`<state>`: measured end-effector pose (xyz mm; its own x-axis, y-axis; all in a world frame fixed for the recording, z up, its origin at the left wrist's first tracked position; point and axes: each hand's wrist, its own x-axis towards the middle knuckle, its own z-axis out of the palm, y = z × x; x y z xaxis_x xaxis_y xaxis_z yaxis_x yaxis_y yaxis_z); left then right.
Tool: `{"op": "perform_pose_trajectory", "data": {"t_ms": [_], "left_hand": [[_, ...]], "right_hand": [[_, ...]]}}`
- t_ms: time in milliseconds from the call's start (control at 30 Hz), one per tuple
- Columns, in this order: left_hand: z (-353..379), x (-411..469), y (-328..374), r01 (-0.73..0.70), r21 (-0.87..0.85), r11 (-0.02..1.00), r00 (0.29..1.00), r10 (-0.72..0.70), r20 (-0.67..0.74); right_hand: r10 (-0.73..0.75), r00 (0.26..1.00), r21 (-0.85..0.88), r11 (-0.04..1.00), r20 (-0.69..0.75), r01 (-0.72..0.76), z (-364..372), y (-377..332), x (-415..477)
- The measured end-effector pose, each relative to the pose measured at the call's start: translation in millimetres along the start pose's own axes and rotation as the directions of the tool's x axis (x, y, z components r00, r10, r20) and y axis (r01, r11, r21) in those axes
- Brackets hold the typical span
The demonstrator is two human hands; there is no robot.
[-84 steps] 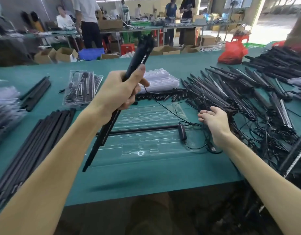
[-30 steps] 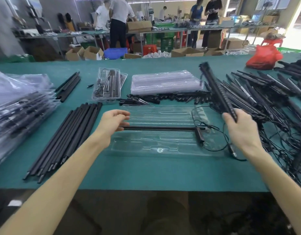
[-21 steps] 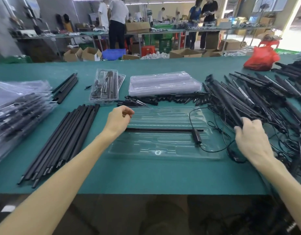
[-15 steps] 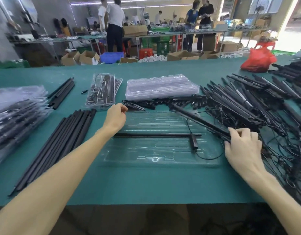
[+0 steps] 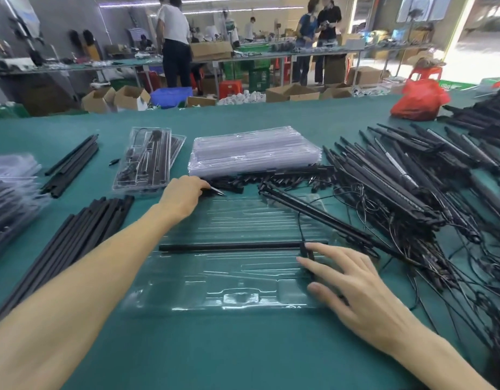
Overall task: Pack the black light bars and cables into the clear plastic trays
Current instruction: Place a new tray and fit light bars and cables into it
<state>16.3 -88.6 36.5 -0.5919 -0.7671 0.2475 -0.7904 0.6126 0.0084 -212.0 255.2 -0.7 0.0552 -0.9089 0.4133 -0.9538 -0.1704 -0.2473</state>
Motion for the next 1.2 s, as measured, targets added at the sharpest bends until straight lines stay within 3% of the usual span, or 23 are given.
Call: {"op": "perform_pose_trajectory", "data": {"t_ms": [567, 833, 1033, 1200], "left_hand": [[12.0, 13.9, 12.8, -0.163, 0.183, 0.969, 0.982, 0.178, -0.068], [13.0, 6.0, 12.6, -0.197, 0.25, 0.948, 0.95, 0.247, -0.19], [10.5, -1.9, 14.7, -0.157, 0.269, 0.95, 0.978, 0.187, -0.092], [9.4, 5.0, 15.5, -0.152, 0.277, 0.949, 0.983, 0.175, -0.058]], "right_hand": [[0.137, 0.976, 0.051, 0.99, -0.171, -0.13, -1.7, -6.3, 0.6], [0.446, 0.818, 0.16, 0.895, -0.362, -0.417, -6.5, -1.4, 2.4], [0.5, 0.795, -0.051, 0.836, -0.343, -0.547, -0.4, 2.4, 1.7], [0.491, 0.81, -0.109, 0.83, -0.321, -0.547, 1.8, 2.4, 2.2]]}}
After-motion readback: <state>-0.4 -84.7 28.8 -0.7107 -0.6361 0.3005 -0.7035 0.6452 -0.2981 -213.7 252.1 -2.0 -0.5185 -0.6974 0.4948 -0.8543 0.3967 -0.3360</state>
